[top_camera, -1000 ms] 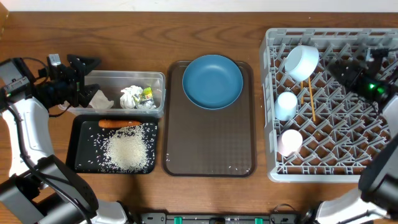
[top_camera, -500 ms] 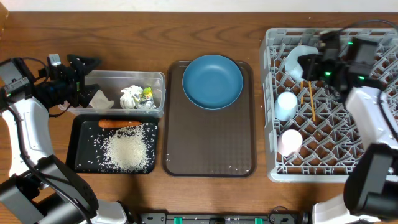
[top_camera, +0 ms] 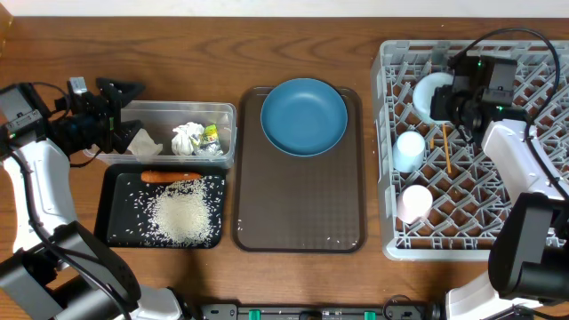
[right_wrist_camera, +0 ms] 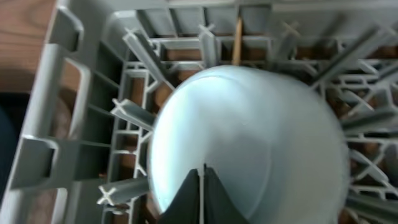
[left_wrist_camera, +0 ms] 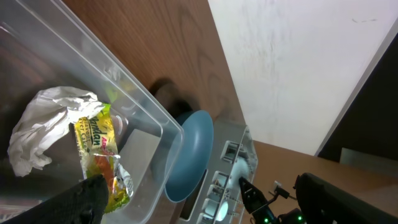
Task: Sort waste into correct bins and load items into the dishwasher rack
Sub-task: 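Carry the bowl into the rack and set it tilted in the slots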
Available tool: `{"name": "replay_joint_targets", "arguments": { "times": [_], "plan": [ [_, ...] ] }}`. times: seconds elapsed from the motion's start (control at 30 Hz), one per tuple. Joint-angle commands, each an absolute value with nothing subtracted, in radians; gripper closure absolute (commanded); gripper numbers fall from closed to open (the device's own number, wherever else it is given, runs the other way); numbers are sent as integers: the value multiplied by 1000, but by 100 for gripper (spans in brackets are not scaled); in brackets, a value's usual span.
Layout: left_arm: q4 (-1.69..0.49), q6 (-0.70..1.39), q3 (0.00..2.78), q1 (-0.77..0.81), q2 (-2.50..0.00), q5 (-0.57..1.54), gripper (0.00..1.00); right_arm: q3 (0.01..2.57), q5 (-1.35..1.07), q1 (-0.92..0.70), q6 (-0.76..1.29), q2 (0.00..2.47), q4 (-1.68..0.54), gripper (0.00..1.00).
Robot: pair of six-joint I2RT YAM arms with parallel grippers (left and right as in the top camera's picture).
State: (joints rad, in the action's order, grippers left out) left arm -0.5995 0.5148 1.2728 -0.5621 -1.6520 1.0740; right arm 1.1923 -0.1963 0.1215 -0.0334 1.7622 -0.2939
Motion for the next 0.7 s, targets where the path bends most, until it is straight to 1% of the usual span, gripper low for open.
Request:
{"name": "replay_joint_targets", "arguments": {
  "times": [0.0,0.1,0.27,0.37,0.53,0.6,0.67],
  "plan": [
    [-601,490,1267,-566,-1633,1088,2,1198,-184,122,-30,1748,-295,93],
    [-601,490,1267,-566,-1633,1088,2,1199,-232,114,-30,1708,-295,87],
    [-601,490,1267,-566,-1633,1088,2,1199,-253,92,-5,1588,-297,84],
    [-601,490,1267,-566,-1633,1088,2,1199,-330,57,3,1509,-305,82],
    [-601,490,1267,-566,-1633,1088,2,1199,-369,-57,3,1421,-341,69],
    [-601,490,1267,-566,-1633,1088,2,1199,-368,-119,2,1409,-345,65],
    [-601,490,1267,-566,-1633,1088,2,1198,-367,-183,-6,1411,-349,60]
  ]
}}
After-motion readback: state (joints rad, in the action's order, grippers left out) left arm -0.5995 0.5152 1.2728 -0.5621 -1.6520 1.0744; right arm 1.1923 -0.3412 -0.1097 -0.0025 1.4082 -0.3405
